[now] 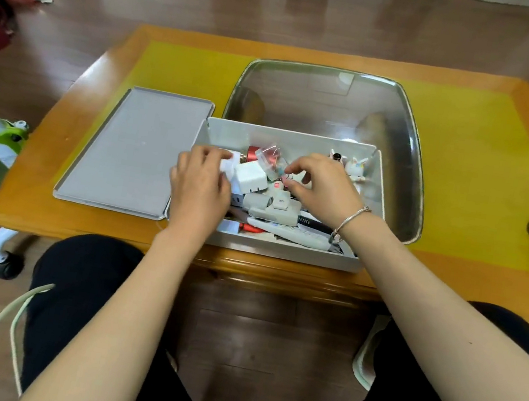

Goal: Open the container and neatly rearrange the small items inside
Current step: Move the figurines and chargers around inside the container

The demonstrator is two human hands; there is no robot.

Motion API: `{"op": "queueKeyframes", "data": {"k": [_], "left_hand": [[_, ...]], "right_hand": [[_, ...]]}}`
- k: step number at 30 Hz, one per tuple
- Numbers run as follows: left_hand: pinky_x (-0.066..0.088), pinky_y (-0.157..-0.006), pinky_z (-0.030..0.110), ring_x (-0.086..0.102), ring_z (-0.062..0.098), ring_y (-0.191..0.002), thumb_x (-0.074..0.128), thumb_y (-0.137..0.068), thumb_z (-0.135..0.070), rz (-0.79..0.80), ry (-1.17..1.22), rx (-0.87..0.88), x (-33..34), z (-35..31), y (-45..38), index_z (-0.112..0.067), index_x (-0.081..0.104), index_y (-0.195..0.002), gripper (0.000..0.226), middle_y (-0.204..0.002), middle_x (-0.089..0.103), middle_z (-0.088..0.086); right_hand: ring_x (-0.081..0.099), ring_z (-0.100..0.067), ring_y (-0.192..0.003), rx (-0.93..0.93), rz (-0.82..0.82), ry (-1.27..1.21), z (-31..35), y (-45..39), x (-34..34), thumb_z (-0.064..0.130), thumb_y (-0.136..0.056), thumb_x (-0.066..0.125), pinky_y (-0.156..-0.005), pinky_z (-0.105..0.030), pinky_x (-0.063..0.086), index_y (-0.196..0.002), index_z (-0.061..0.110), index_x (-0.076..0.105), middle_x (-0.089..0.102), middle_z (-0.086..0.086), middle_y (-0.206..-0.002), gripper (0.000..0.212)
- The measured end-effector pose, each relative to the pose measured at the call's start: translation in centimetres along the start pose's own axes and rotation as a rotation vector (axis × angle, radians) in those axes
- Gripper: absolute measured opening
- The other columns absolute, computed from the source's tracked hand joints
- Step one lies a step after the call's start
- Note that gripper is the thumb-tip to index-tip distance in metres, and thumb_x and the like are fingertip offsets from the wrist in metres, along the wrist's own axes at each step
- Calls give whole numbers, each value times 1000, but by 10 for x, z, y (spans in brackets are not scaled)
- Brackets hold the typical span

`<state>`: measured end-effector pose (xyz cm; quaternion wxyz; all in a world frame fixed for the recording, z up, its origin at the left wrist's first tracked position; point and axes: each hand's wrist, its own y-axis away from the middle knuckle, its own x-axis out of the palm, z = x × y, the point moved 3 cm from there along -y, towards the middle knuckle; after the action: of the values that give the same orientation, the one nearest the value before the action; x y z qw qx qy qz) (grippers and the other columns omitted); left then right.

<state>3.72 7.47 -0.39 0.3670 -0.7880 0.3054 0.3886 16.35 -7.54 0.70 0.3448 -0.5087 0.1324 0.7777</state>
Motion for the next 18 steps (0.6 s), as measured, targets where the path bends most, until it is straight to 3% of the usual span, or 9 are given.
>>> {"op": "queueKeyframes", "data": {"k": [5, 9, 18], "left_hand": [[41, -92, 38, 48, 30, -116, 48, -94, -5, -12, 91, -152, -7, 44, 2, -8, 47, -130, 36, -126, 50, 15], [36, -75, 33, 55, 34, -105, 35, -103, -21, 2, 159, -226, -4, 64, 10, -12, 51, -128, 31, -115, 62, 16], [42, -68, 29, 60, 25, -99, 40, -101, -19, -38, 152, -247, -1, 66, 17, -21, 56, -127, 30, -113, 66, 5]], "right_hand": [[59, -18, -95, -70, 57, -61, 48, -11, 20, 25, -86, 66, -81, -24, 41, -111, 14, 64, 65, -4, -111, 28], [54, -24, -109, -82, 193, -12, 79, -22, 54, 28, -83, 67, -90, -31, 43, -121, 11, 56, 59, -10, -122, 43], [55, -32, -103, 41, 319, 17, 96, -45, 105, 40, -75, 70, -76, -33, 42, -125, 6, 40, 47, -14, -120, 68]]}}
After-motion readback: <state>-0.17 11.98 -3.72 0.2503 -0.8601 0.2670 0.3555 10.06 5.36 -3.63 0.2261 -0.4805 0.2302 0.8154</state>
